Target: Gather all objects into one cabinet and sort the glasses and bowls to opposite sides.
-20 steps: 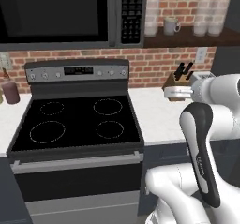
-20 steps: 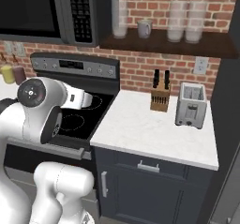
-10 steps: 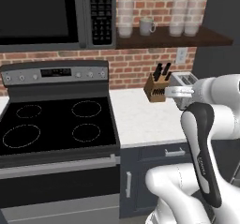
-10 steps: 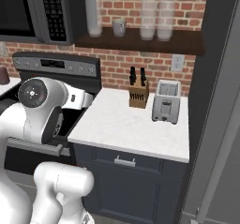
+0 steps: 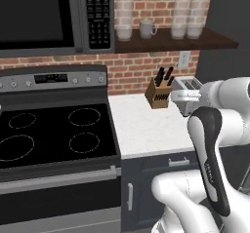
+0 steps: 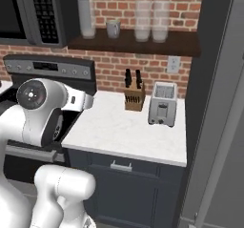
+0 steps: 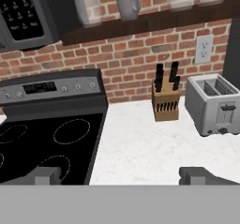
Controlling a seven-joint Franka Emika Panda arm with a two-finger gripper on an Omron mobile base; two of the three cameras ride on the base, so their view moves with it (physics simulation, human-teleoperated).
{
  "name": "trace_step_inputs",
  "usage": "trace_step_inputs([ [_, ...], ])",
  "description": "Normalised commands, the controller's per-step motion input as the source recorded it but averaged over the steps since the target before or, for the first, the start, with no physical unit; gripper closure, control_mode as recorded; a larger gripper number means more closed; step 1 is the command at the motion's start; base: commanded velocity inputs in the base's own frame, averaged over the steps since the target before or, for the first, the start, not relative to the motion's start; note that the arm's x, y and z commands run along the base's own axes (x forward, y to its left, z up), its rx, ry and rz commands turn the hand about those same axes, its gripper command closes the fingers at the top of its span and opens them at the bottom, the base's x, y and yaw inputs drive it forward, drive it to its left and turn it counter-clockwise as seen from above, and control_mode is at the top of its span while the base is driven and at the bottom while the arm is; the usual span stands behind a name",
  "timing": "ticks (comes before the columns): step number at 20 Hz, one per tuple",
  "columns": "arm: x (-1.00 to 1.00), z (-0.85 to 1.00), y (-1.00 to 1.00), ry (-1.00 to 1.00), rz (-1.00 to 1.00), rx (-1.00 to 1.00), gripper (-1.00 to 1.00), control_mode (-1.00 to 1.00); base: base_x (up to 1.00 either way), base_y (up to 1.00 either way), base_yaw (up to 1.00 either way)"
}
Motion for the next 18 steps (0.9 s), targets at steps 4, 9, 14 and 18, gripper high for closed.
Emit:
trace_step_inputs([
  [4, 0.00, 0.00, 0.00, 0.00, 0.00, 0.00, -1.00, 1.00, 0.20, -0.17, -0.09],
  [9, 0.00, 0.00, 0.00, 0.00, 0.00, 0.00, -1.00, 1.00, 0.36, -0.23, 0.00],
  [14, 0.00, 0.00, 0.00, 0.00, 0.00, 0.00, -1.00, 1.00, 0.57, -0.13, 0.00],
  [18, 0.00, 0.00, 0.00, 0.00, 0.00, 0.00, -1.00, 1.00, 0.10, 0.00, 0.00],
])
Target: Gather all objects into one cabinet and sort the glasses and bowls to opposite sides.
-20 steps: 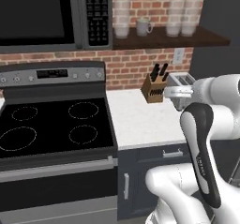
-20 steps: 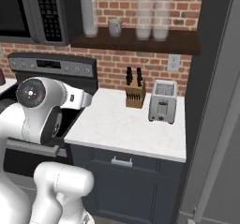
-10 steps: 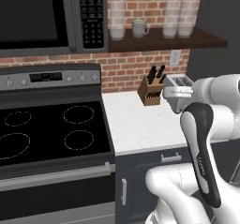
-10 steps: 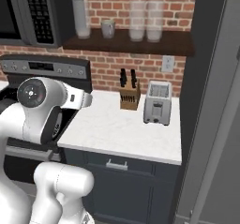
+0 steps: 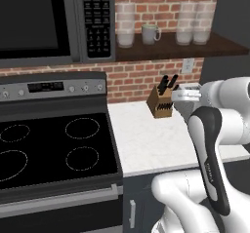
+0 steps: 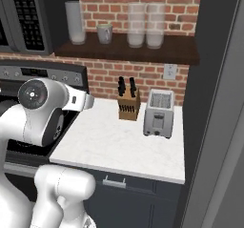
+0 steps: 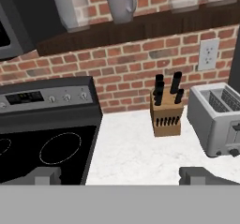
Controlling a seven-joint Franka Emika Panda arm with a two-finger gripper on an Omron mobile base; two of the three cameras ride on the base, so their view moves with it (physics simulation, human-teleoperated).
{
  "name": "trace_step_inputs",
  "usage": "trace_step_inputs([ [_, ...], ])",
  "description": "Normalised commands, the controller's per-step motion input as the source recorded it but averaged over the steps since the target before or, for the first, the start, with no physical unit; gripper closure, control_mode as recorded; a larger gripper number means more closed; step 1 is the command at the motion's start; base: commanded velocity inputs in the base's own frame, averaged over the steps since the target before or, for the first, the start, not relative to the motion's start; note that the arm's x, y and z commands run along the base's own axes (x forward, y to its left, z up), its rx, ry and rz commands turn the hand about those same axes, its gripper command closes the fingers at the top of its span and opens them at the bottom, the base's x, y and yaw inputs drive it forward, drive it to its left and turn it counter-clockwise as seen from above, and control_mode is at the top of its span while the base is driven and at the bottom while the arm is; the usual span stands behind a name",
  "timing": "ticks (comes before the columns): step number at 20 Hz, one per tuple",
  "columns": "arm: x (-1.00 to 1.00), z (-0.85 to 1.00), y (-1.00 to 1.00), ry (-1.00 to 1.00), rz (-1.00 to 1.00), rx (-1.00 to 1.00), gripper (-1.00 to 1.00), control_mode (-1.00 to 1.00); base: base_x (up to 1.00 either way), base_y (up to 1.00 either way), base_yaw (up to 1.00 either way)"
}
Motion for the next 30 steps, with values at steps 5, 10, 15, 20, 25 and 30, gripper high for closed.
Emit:
trace_step_inputs([
  [5, 0.00, 0.00, 0.00, 0.00, 0.00, 0.00, -1.00, 1.00, 0.01, -0.03, 0.00],
  [10, 0.00, 0.00, 0.00, 0.00, 0.00, 0.00, -1.00, 1.00, 0.24, -0.21, 0.00],
  [15, 0.00, 0.00, 0.00, 0.00, 0.00, 0.00, -1.00, 1.00, 0.16, -0.06, 0.00],
  [20, 0.00, 0.00, 0.00, 0.00, 0.00, 0.00, -1.00, 1.00, 0.06, -0.01, 0.00],
  [25, 0.00, 0.00, 0.00, 0.00, 0.00, 0.00, -1.00, 1.00, 0.26, -0.02, 0.01],
  [30, 0.00, 0.00, 0.00, 0.00, 0.00, 0.00, -1.00, 1.00, 0.03, 0.00, 0.00],
])
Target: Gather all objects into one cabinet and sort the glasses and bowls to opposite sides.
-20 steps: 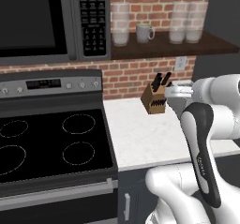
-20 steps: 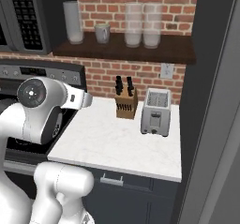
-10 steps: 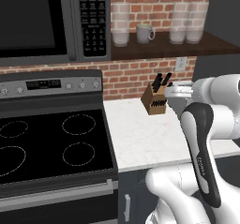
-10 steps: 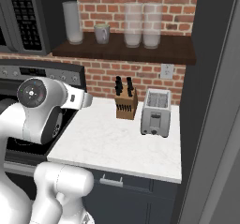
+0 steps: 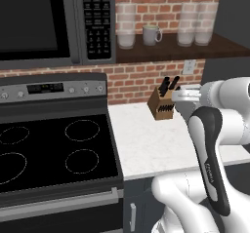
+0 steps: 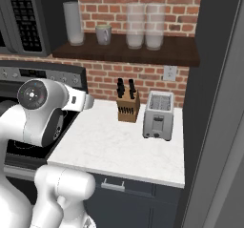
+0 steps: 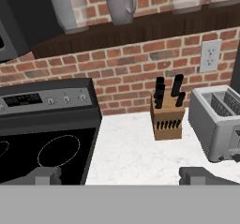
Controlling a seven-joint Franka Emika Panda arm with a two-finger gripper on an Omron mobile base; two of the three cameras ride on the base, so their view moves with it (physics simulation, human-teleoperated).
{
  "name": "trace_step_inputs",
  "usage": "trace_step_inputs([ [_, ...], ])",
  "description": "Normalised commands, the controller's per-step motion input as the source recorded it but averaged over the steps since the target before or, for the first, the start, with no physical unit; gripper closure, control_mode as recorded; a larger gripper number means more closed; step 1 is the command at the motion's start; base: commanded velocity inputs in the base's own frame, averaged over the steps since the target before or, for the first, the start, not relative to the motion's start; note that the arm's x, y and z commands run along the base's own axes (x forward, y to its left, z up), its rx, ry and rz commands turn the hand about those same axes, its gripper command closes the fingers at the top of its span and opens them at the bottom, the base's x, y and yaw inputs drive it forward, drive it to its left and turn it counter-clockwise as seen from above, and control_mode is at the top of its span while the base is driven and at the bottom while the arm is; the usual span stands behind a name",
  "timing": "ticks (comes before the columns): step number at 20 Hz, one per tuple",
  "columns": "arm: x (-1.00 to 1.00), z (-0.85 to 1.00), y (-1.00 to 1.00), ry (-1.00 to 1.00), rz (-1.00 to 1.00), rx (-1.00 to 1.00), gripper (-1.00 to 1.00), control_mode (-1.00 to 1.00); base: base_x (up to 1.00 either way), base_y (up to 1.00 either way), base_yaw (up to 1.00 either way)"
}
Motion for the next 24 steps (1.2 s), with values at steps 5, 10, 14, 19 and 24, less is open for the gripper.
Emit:
trace_step_inputs([
  [5, 0.00, 0.00, 0.00, 0.00, 0.00, 0.00, -1.00, 1.00, 0.23, -0.01, 0.00],
  [10, 0.00, 0.00, 0.00, 0.00, 0.00, 0.00, -1.00, 1.00, 0.09, 0.00, 0.00],
  [14, 0.00, 0.00, 0.00, 0.00, 0.00, 0.00, -1.00, 1.00, 0.00, 0.00, 0.00],
  [19, 0.00, 0.00, 0.00, 0.00, 0.00, 0.00, -1.00, 1.00, 0.00, 0.00, 0.00],
  [24, 0.00, 0.00, 0.00, 0.00, 0.00, 0.00, -1.00, 1.00, 0.00, -0.01, 0.00],
])
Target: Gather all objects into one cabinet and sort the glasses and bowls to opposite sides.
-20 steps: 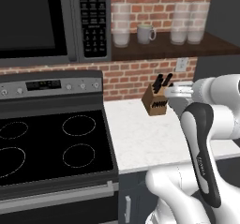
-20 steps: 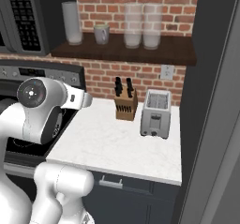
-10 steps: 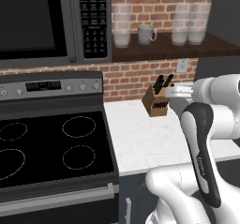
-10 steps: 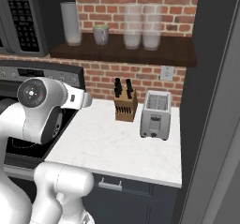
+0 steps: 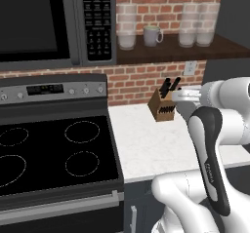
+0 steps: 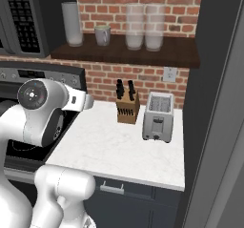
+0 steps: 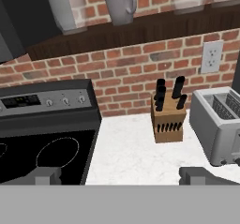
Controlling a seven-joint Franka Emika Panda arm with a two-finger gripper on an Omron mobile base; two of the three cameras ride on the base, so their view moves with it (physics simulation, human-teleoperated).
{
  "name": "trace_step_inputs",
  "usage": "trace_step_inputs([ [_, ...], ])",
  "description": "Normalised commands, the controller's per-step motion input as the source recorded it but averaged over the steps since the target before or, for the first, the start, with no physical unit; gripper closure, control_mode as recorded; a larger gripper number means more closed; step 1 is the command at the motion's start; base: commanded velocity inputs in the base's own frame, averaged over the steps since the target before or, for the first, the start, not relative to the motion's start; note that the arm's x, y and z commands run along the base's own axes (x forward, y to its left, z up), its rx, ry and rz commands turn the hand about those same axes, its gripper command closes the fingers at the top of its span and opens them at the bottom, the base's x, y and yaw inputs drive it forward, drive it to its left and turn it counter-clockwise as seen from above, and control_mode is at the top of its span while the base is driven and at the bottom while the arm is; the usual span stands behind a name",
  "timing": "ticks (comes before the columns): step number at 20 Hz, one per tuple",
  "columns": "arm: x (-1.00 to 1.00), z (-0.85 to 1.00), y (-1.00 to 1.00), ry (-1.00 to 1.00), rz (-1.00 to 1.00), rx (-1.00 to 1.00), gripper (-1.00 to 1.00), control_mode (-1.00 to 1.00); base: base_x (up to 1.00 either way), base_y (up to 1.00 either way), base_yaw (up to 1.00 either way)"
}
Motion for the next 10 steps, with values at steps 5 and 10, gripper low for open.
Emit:
trace_step_inputs([
  [5, 0.03, 0.50, -0.02, 0.00, 0.00, 0.00, -1.00, -1.00, 0.00, 0.00, 0.00],
  [10, 0.21, 0.68, -0.05, 0.00, 0.00, 0.00, -1.00, -1.00, 0.00, 0.00, 0.00],
])
